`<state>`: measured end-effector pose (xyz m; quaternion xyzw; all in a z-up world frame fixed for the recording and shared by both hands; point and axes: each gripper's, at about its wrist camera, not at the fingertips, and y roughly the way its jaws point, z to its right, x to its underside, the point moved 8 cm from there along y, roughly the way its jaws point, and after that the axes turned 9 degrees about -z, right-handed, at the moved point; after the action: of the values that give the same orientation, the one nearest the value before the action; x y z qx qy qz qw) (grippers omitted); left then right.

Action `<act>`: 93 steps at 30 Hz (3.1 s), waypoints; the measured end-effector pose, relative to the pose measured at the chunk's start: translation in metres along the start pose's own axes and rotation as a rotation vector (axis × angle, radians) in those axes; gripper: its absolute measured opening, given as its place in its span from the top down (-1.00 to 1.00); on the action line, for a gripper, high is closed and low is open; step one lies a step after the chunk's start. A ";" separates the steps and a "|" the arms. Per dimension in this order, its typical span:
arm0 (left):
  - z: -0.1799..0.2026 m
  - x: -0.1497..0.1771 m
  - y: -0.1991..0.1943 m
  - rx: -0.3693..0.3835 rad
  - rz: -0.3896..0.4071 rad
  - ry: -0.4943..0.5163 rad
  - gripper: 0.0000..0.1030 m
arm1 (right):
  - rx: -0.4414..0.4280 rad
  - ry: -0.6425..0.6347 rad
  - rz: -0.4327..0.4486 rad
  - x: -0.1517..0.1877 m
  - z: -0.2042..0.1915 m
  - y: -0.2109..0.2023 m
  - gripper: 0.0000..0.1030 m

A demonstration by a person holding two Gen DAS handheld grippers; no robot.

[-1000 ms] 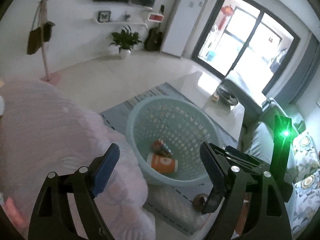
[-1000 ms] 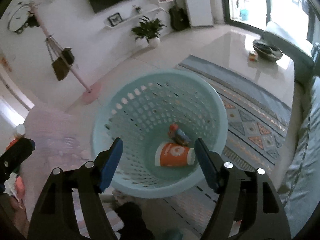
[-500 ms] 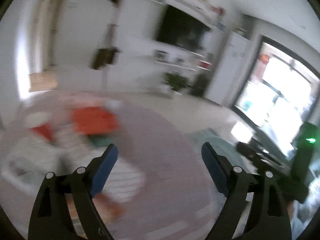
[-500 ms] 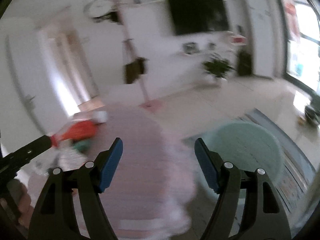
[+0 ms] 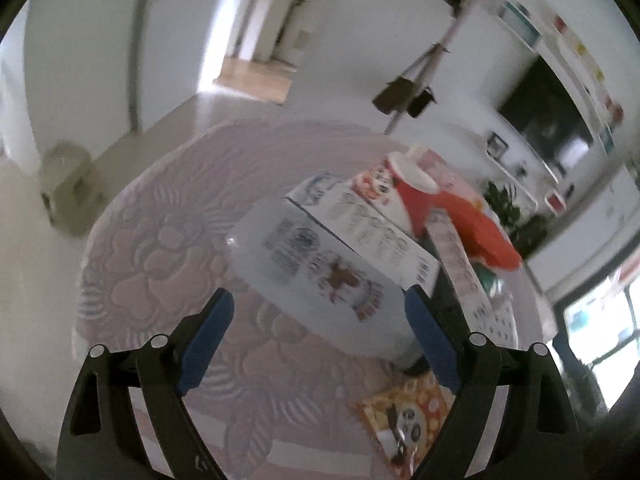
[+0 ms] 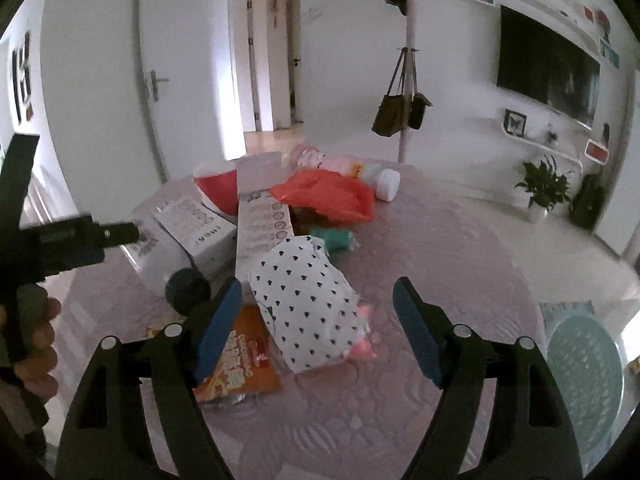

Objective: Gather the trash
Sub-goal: 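Move both tools back over the table, then grasp the white milk bottle with the left tool while the right tool grasps the heart-print bag, then carry the bottle and bag over the blue basket and release them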

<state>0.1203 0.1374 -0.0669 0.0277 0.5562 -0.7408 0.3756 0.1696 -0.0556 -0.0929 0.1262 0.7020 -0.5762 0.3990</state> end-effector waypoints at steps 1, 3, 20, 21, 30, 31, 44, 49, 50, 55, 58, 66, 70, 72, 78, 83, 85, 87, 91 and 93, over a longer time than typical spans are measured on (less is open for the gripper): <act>-0.001 -0.004 0.005 -0.004 -0.005 -0.030 -0.65 | -0.006 0.001 -0.009 0.000 0.000 0.004 -0.44; -0.011 -0.001 0.012 0.000 -0.015 -0.068 -0.65 | -0.024 0.006 -0.025 0.000 0.002 0.012 -0.44; -0.005 0.002 0.041 -0.079 -0.002 -0.131 -0.68 | -0.075 -0.035 -0.068 0.011 -0.006 0.030 0.79; -0.005 0.003 0.039 -0.064 -0.006 -0.118 -0.63 | -0.081 -0.032 -0.068 0.011 -0.005 0.030 0.79; -0.022 0.008 0.025 -0.039 -0.108 0.103 -0.30 | -0.110 -0.007 -0.058 0.008 0.001 0.029 0.79; -0.023 0.009 0.023 -0.062 -0.118 0.150 -0.30 | -0.110 -0.005 -0.056 0.008 0.000 0.029 0.79; -0.015 0.032 0.032 -0.232 -0.088 0.341 -0.11 | -0.130 0.012 0.057 0.004 0.007 0.005 0.95; -0.019 0.033 0.019 -0.154 -0.053 0.313 -0.08 | -0.131 -0.002 0.000 0.004 0.006 0.013 0.05; -0.019 0.032 0.017 -0.133 -0.048 0.309 -0.08 | -0.112 0.000 0.001 0.003 0.007 0.014 -0.54; -0.017 0.032 0.007 -0.078 -0.023 0.319 -0.08 | -0.107 -0.032 -0.051 -0.001 0.001 0.027 -0.57; -0.007 0.033 0.003 -0.060 -0.015 0.331 -0.08 | -0.096 -0.064 -0.105 0.004 -0.005 0.040 -0.41; 0.009 0.025 -0.010 -0.001 0.028 0.339 -0.09 | -0.093 -0.089 -0.100 0.018 -0.009 0.029 0.62; 0.027 0.024 -0.019 0.047 0.053 0.361 -0.09 | -0.106 -0.004 -0.031 0.014 0.012 0.002 0.64; 0.041 0.024 -0.023 0.063 0.066 0.383 -0.09 | -0.099 0.032 0.001 0.012 0.027 -0.013 0.64; 0.110 0.036 -0.024 0.179 0.067 0.472 -0.09 | -0.005 0.112 0.080 0.012 0.076 -0.055 0.65; 0.187 0.061 -0.013 0.236 0.050 0.597 -0.09 | 0.116 0.187 0.109 0.022 0.133 -0.081 0.65; 0.216 0.072 -0.011 0.267 0.040 0.639 -0.09 | 0.171 0.241 0.106 0.033 0.163 -0.088 0.65; 0.250 0.085 -0.004 0.305 0.011 0.677 -0.09 | 0.205 0.296 0.098 0.046 0.189 -0.092 0.65; 0.318 0.118 0.023 0.380 -0.083 0.744 -0.09 | 0.296 0.430 0.062 0.079 0.251 -0.095 0.65; 0.339 0.132 0.037 0.413 -0.122 0.761 -0.09 | 0.328 0.514 0.032 0.099 0.281 -0.093 0.65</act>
<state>0.1751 -0.2224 -0.0281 0.3403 0.4958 -0.7943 0.0862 0.1630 -0.3669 -0.1019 0.3416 0.6753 -0.6249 0.1917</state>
